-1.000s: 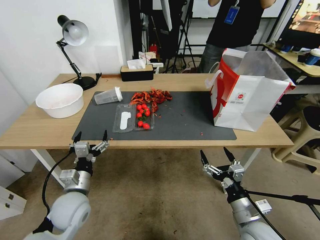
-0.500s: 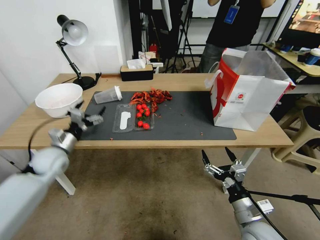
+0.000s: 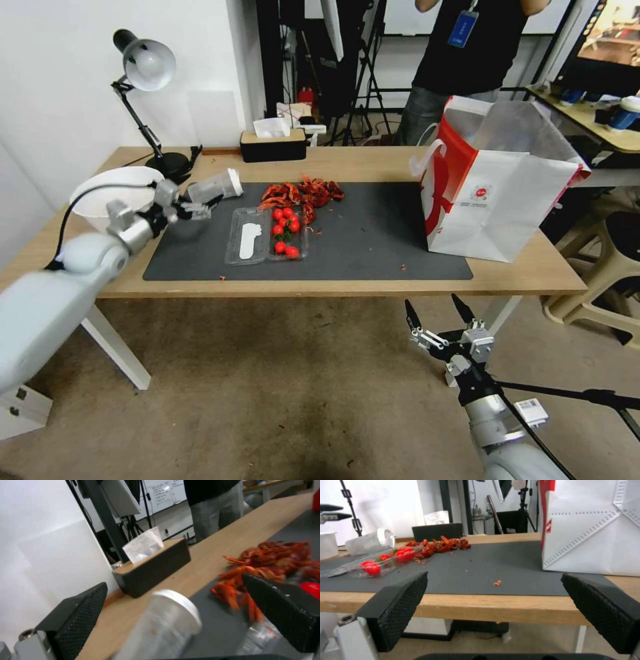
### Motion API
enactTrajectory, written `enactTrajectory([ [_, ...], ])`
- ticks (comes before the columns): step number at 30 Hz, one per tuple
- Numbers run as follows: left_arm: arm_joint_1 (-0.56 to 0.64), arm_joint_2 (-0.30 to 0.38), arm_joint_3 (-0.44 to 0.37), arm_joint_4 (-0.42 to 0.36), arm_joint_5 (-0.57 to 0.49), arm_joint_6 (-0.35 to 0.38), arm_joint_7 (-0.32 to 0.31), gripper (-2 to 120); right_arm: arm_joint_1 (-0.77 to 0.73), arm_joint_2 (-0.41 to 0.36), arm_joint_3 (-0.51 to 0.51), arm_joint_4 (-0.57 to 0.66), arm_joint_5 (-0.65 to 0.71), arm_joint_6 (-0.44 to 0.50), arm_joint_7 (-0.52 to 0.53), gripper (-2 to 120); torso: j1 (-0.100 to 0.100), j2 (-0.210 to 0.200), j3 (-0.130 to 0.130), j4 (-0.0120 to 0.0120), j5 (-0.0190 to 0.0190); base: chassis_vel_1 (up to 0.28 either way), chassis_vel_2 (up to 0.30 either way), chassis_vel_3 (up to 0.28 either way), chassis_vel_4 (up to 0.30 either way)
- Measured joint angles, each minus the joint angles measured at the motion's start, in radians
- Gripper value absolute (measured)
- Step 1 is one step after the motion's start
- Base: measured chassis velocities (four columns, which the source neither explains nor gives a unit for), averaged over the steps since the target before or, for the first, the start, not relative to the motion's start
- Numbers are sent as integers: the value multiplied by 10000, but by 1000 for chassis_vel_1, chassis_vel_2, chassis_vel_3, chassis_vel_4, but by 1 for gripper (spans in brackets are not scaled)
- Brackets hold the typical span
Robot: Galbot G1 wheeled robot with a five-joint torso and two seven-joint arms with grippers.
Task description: Pick up the trash from the table and place it into the takeout bag.
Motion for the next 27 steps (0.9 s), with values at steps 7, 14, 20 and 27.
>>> enactTrajectory([
  [7, -1870, -482, 1307, 1360, 10, 52, 493, 100, 6, -7, 2, 12, -23, -32, 7, 100, -1, 0, -1, 4, 1, 0, 0, 0, 0],
  [14, -3684, -1117, 2460, 3075, 300, 33, 1144, 100, -128, -52, 194, 24, -5, -32, 13, 100, 0, 0, -1, 1, 6, 0, 0, 0, 0],
  [20, -4618, -1514, 3073, 4291, 636, 73, 2014, 100, -204, -76, 310, 14, 42, -15, 7, 100, -1, 0, -1, 2, -2, 0, 0, 0, 0],
  [27, -5654, -2060, 3583, 5709, 1619, 315, 3676, 100, -203, -81, 347, -46, 76, 5, -5, 100, -2, 2, -2, 5, 1, 0, 0, 0, 0],
])
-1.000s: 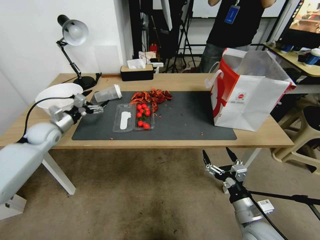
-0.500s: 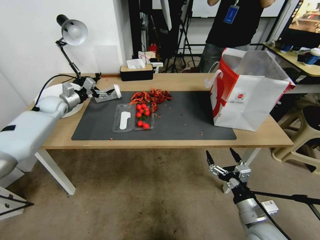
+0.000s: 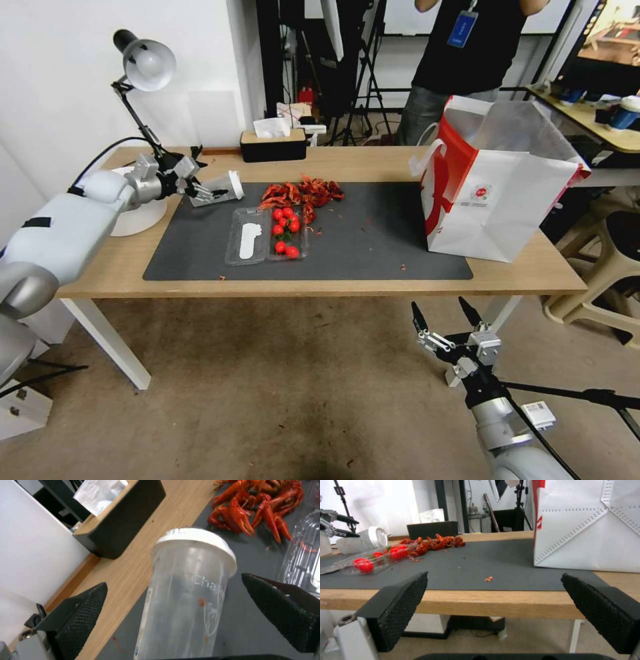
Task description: Pick up the trash from the table and place it into the takeout bag.
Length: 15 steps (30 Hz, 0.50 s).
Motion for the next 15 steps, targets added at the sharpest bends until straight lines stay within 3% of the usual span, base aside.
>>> enactTrajectory([
  [6, -635, -373, 436, 909, 565, 138, 435, 100, 16, 14, -57, -20, 0, 16, -6, 100, -1, 0, 0, -5, -3, 0, 0, 0, 0],
  [8, -1016, -702, 452, 1763, 1341, 162, 818, 100, 0, 30, -67, 2, -5, 25, -6, 100, 0, 0, 0, -2, -4, 0, 0, 0, 0],
  [15, -1522, -1109, 578, 2703, 2221, 206, 1322, 100, -76, 14, -19, 2, 19, 84, -23, 100, 0, -1, 0, 0, -3, 0, 0, 0, 0],
])
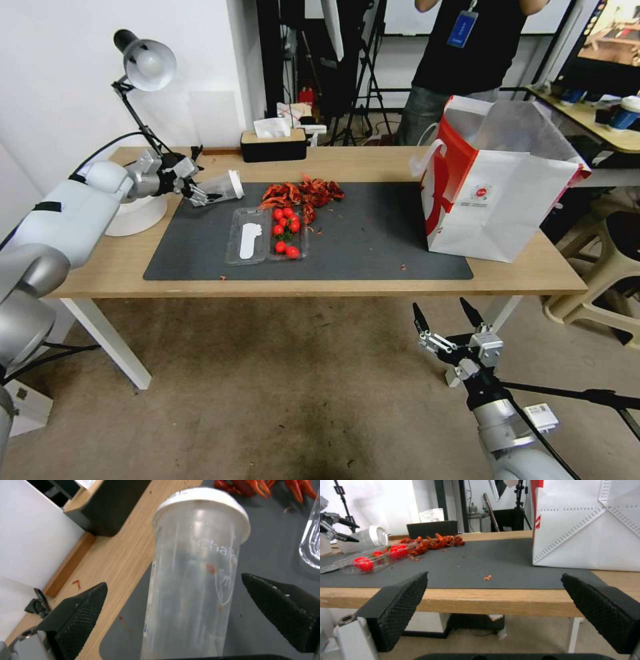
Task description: Pick up the trash from the table and place it into the takeout bag.
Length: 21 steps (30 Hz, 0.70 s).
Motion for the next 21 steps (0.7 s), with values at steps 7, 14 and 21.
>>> enactTrajectory([
  [7, -526, -531, 89, 1033, 1082, -15, 352, 100, -92, -24, 70, 30, -1, 29, -2, 100, -1, 1, -1, -2, 3, 0, 0, 0, 0],
  [14, -706, -825, 137, 1391, 1510, -4, 560, 100, -110, -28, 88, 50, 16, 61, -5, 100, 0, 0, -1, -2, 3, 0, 0, 0, 0],
  [21, -842, -1045, 187, 1691, 2392, -76, 692, 100, -114, -32, 82, 22, 27, 96, -11, 100, 0, 1, -1, 0, 3, 0, 0, 0, 0],
])
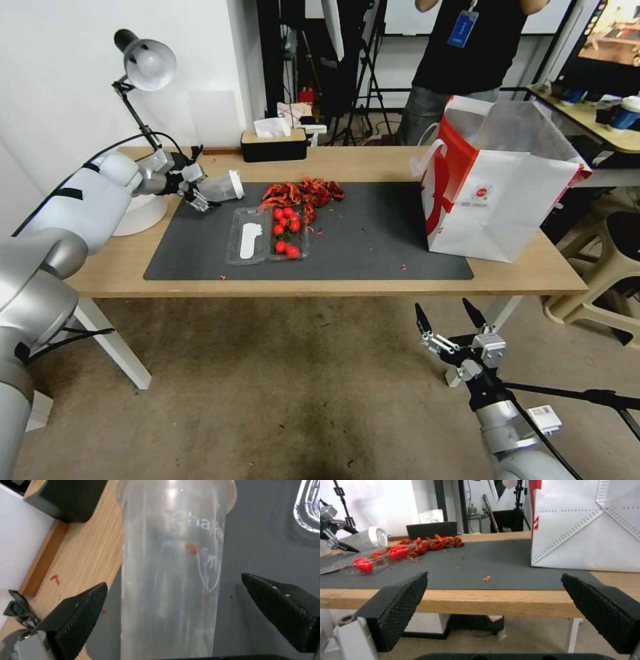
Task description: Pick up the trash from the table and place it into the takeout bag.
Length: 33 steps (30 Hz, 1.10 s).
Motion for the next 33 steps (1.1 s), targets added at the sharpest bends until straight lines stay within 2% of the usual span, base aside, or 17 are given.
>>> enactTrajectory([
  [6, -26, -157, -1, 106, 204, -76, 40, 99, -1, 8, -35, -10, 0, 18, -8, 100, 0, 0, 1, 0, -1, 0, 0, 0, 0],
  [8, -75, -204, 2, 197, 249, -102, 58, 88, 0, 15, -42, -18, 1, 24, -9, 100, 0, 0, 0, -2, 1, 0, 0, 0, 0],
  [12, -105, -224, 4, 272, 285, -109, 55, 80, 1, 34, -64, -27, 1, 34, -10, 100, 0, 0, 0, -1, -1, 0, 0, 0, 0],
  [13, -115, -229, 3, 295, 304, -111, 47, 74, 2, 41, -74, -29, 1, 40, -10, 100, 0, 0, 0, -1, 0, 0, 0, 0, 0],
  [15, -122, -232, 3, 310, 319, -111, 42, 73, 2, 45, -82, -30, 1, 45, -11, 100, 0, 0, 0, -1, 1, 0, 0, 0, 0],
  [17, -143, -248, -6, 402, 358, -118, 1, 59, 2, 62, -113, -37, 0, 60, -15, 100, 0, 0, 0, -1, 0, 0, 0, 0, 0],
  [18, -143, -248, -6, 402, 358, -118, 1, 59, 2, 62, -113, -37, 0, 60, -15, 100, 0, 0, 0, -1, 0, 0, 0, 0, 0],
  [21, -163, -263, -29, 481, 400, -165, -13, 47, 3, 74, -133, -43, -8, 74, -19, 100, -1, 0, -1, -1, 2, 0, 0, 0, 0],
  [23, -163, -263, -36, 481, 401, -174, -10, 45, 4, 74, -134, -45, -8, 75, -20, 100, 0, 0, -1, 0, 1, 0, 0, 0, 0],
  [24, -162, -255, -53, 466, 404, -196, -7, 37, 11, 74, -135, -50, -10, 76, -21, 100, 0, 0, -1, 0, -1, 0, 0, 0, 0],
  [26, -152, -239, -69, 434, 399, -207, -3, 34, 14, 74, -138, -54, -11, 77, -21, 100, 0, 0, 0, 0, 0, 0, 0, 0, 0],
  [30, -23, -57, -146, 52, 203, -239, 51, 25, 24, 93, -158, -55, -27, 76, -21, 100, 0, 0, 0, -2, -4, 0, 0, 0, 0],
  [32, 63, 292, -177, -740, -463, -244, 165, 19, 57, 98, -160, -53, -35, 49, -21, 100, 0, 0, 0, 2, -2, 0, 0, 0, 0],
  [33, 63, 292, -177, -740, -463, -244, 165, 19, 57, 98, -160, -53, -35, 49, -21, 100, 0, 0, 0, 2, -2, 0, 0, 0, 0],
])
